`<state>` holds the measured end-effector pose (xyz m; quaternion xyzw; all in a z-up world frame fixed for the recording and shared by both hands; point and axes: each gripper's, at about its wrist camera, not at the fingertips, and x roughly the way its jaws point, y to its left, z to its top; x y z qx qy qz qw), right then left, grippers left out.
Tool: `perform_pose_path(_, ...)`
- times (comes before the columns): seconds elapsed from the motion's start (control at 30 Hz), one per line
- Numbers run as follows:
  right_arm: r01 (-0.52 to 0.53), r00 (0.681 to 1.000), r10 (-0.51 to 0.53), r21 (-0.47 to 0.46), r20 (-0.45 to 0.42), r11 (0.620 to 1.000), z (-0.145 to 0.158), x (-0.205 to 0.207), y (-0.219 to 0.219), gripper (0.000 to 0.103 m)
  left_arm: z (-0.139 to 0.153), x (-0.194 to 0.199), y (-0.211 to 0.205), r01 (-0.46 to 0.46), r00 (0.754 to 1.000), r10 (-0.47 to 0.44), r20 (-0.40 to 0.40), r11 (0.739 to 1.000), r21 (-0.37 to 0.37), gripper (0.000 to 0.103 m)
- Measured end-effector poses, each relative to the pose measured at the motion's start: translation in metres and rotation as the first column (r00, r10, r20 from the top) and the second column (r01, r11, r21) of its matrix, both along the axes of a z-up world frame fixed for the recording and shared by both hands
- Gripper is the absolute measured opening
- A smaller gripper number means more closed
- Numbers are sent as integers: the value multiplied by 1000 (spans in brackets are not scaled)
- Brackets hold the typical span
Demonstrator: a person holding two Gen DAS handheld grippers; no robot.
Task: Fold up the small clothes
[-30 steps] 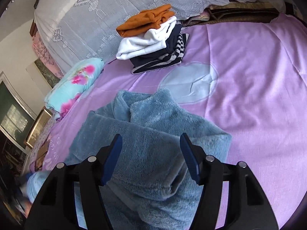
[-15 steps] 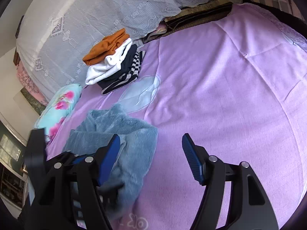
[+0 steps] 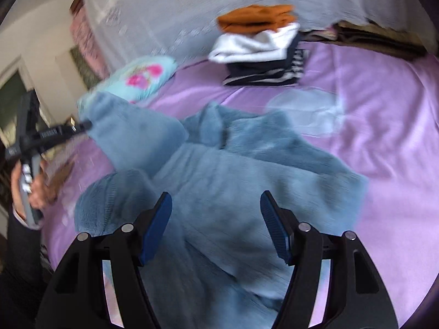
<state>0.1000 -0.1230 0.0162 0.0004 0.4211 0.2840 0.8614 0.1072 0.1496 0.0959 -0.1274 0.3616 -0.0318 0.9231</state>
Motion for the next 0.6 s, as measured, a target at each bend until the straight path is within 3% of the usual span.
perform_pose_path(0.07,-7,1000,7,-72,3,997,-7,11,35,67,-4,-16,61,-143,990,143,2,988,-56,8)
perform_pose_path(0.17,-25,999,29,-165,22,986,-13,32,82,64,-17,-40,111,-302,953,303,1,952,-48,8)
perform_pose_path(0.23,-42,999,45,-144,18,989,-7,50,103,62,-29,-45,130,-366,930,366,-14,930,-39,8)
perform_pose_path(0.33,10,1000,-10,-49,4,999,8,75,113,62,-47,-51,153,-417,909,417,-24,905,-80,8)
perform_pose_path(0.37,-29,1000,28,-69,-4,997,10,80,126,62,-55,-58,154,-433,901,433,-27,896,-100,8)
perform_pose_path(0.4,-84,996,82,-123,-26,989,5,82,144,65,-61,-55,160,-443,896,441,-39,889,-119,8)
perform_pose_path(0.47,-241,970,216,-301,-116,923,-25,78,186,71,-77,-60,153,-437,899,434,-52,890,-132,8)
perform_pose_path(0.53,-263,964,254,-470,-83,843,-51,71,206,71,-89,-54,147,-412,911,407,-61,902,-132,8)
perform_pose_path(0.57,-258,961,276,-483,-36,837,-54,72,206,71,-94,-50,140,-394,919,389,-62,910,-127,8)
perform_pose_path(0.6,-258,962,272,-445,-35,857,-49,77,198,54,-96,-46,132,-379,925,374,-63,918,-114,9)
